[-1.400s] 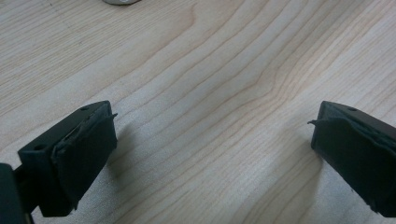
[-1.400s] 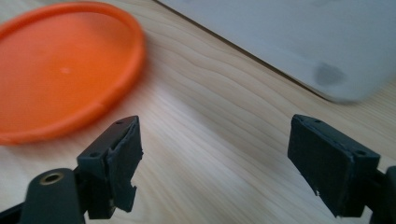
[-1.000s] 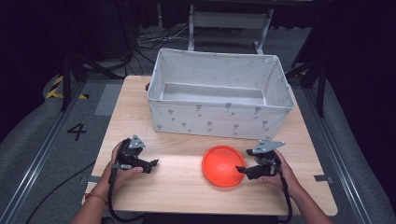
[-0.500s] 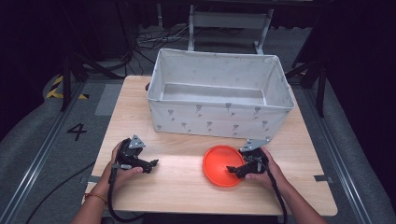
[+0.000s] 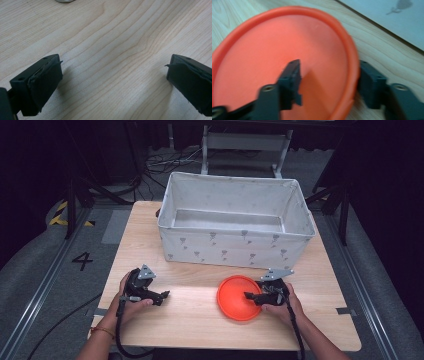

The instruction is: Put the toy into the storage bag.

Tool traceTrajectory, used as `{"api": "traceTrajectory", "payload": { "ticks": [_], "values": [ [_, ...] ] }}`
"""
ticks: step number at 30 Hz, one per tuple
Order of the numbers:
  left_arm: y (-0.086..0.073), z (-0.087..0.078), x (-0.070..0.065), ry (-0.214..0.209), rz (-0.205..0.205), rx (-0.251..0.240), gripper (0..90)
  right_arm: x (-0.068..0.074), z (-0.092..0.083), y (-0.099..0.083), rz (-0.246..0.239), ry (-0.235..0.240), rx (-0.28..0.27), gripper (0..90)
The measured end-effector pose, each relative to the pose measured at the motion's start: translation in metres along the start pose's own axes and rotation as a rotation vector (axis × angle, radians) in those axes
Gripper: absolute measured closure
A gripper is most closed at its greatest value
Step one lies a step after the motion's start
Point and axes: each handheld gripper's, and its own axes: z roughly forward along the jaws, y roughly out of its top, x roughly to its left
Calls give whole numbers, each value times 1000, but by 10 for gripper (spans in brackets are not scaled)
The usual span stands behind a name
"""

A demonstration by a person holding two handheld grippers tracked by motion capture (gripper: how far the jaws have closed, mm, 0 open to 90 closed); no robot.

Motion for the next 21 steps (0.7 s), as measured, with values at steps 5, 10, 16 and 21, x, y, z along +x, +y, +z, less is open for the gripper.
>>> {"api": "traceTrajectory", "payload": {
  "ticks": [5, 10, 16, 21],
  "values": [
    [0, 0, 0, 0, 0, 0, 5, 2, -7, 3, 4, -4, -37, 624],
    [0, 0, 0, 1, 0, 0, 5, 4, -16, 4, -3, 4, -69, 693],
    [0, 0, 0, -1, 0, 0, 5, 11, -37, 9, -51, 38, -145, 779],
    [0, 0, -1, 5, -8, -3, 5, 20, -58, 14, -104, 69, -184, 815]
  ]
}}
